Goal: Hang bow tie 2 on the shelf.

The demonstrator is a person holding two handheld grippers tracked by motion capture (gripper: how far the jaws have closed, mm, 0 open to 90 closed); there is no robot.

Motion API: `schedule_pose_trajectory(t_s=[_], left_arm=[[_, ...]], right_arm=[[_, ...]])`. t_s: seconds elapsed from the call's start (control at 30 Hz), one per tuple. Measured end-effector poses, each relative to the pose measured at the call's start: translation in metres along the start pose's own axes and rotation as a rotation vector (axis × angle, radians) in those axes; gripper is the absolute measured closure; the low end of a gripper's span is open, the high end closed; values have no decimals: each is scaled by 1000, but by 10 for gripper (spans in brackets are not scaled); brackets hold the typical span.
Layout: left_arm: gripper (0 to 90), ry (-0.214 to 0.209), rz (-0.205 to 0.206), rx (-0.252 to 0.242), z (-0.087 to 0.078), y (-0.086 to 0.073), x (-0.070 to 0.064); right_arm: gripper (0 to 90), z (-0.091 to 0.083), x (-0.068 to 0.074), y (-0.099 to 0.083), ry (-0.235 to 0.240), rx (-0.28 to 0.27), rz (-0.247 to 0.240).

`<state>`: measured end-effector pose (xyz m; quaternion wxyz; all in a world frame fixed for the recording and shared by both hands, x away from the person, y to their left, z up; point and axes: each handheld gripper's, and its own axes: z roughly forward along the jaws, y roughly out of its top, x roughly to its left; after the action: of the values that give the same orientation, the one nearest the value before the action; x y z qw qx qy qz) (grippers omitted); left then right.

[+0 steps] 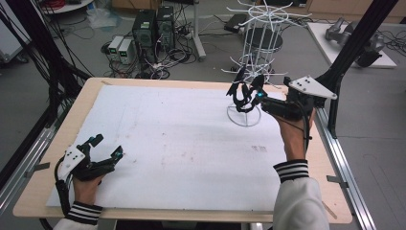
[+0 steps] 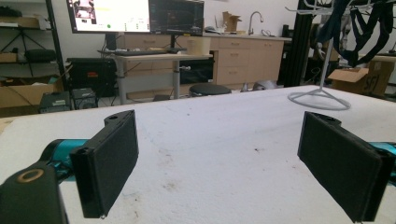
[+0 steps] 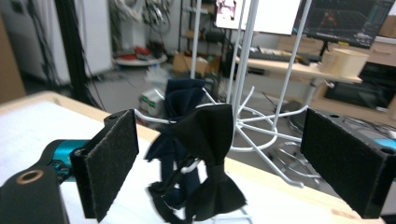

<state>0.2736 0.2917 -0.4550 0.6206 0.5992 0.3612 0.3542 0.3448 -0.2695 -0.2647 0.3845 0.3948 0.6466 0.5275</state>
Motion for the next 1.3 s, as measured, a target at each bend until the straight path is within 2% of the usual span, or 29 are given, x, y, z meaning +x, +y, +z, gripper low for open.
schedule_pose_trajectory(t_s=[0.13,0.3,0.43,0.63,0.77,0.93,1.0,1.07,1.17,1.3], left_arm=[[128,6,-3,1,1,0,0],[128,11,2,1,0,0,-1],[128,16,6,-11,-1,0,-2],[128,16,8,-11,-1,0,-2],[128,16,10,-10,-1,0,-2],[128,14,11,-9,-2,0,-2],[128,14,12,-10,-2,0,-2],[128,15,11,-12,-2,0,-3],[128,15,10,-12,-2,0,-3],[128,17,12,-10,-2,0,-3]], right_arm=[[92,-16,1,-13,27,-10,4],[92,-38,5,-41,82,-42,6],[92,-53,8,-67,86,-87,22],[92,-68,18,-96,73,-158,17],[93,-69,23,-116,57,-181,15],[93,-66,24,-147,66,-164,81],[93,-63,24,-161,72,-135,122],[93,-61,25,-173,62,-146,118],[93,-58,26,-186,54,-130,125],[93,-54,30,-197,53,-105,107]])
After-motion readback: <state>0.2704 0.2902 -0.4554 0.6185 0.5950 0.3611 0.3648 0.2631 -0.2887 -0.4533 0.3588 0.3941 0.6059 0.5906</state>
